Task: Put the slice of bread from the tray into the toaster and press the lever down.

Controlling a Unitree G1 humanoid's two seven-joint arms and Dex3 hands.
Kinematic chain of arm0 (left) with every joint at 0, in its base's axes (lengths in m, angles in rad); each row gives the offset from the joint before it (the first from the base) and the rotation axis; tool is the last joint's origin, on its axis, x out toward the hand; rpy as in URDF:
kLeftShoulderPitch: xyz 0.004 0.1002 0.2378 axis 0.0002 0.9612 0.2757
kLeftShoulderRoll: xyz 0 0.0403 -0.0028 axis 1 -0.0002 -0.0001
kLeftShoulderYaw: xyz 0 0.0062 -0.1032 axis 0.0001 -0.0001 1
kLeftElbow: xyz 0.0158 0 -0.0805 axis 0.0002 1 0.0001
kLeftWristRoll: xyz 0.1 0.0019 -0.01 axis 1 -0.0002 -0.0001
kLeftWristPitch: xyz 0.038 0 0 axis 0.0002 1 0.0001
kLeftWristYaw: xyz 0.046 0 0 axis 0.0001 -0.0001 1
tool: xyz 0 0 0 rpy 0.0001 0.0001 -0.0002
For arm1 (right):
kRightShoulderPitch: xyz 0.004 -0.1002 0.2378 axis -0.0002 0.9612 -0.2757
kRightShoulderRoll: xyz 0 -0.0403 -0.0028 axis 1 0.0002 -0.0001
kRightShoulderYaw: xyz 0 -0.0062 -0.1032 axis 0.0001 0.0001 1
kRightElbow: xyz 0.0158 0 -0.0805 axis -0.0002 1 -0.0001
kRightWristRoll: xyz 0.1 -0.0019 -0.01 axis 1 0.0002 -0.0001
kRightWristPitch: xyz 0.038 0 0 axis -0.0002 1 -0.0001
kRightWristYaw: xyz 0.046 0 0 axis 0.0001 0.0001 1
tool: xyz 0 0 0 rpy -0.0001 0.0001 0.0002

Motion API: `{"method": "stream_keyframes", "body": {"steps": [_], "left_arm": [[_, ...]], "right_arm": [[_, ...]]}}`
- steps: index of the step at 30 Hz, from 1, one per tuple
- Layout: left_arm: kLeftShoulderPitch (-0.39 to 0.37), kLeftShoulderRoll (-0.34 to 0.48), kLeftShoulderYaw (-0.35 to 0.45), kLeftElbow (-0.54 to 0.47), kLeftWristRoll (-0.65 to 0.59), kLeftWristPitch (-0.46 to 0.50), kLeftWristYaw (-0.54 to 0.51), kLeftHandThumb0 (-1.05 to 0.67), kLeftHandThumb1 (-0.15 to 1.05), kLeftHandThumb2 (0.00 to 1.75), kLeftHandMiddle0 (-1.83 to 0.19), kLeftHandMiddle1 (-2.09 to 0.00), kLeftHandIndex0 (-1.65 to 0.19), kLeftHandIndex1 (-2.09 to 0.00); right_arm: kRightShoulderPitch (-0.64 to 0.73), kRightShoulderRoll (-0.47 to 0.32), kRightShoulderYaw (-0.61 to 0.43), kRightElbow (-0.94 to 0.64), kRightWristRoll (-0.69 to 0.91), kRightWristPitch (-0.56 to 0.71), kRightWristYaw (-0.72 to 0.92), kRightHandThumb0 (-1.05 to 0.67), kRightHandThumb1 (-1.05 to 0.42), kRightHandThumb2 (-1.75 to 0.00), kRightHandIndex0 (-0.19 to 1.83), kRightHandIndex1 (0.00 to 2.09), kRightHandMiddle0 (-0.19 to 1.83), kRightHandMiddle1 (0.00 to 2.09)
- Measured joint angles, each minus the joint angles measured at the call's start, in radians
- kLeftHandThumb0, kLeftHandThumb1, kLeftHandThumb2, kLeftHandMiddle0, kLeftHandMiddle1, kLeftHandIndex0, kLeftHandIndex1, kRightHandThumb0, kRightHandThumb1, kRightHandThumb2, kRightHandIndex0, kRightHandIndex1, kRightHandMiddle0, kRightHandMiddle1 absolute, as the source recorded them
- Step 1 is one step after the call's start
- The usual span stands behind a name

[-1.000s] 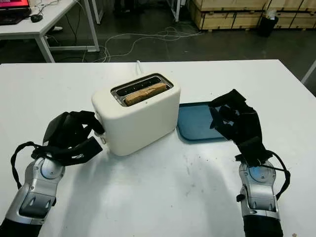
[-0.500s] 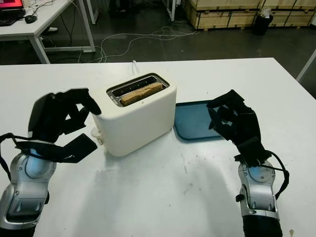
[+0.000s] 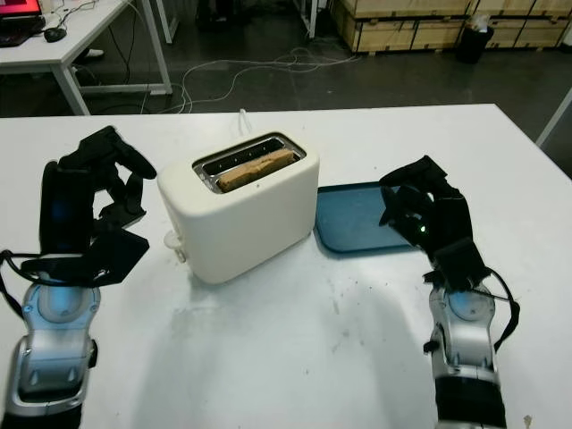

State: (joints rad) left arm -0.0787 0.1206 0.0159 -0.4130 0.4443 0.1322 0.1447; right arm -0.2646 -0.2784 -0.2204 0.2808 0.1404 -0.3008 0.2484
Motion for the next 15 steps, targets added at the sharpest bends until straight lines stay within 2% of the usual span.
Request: {"method": "stream_keyframes", "body": {"steps": [8,15], "left_arm": [[0.0,-0.028,-0.017,0.125,-0.03,-0.065,0.043,0.01,0.88,0.88,-0.91,-1.75,-0.55,-1.75],[0.002,-0.019,-0.044,0.156,0.01,-0.076,0.073,0.04,0.9,0.77,-0.95,-1.75,-0.58,-1.75]], "right_arm": [[-0.05,0.0,0.001,0.12,0.007,-0.033,0.031,-0.2,-0.92,-0.4,0.73,1.71,0.61,1.41],[-0.046,0.04,0.012,0.12,-0.037,-0.058,-0.062,-0.24,-0.92,-0.44,0.81,1.71,0.67,1.4]]}}
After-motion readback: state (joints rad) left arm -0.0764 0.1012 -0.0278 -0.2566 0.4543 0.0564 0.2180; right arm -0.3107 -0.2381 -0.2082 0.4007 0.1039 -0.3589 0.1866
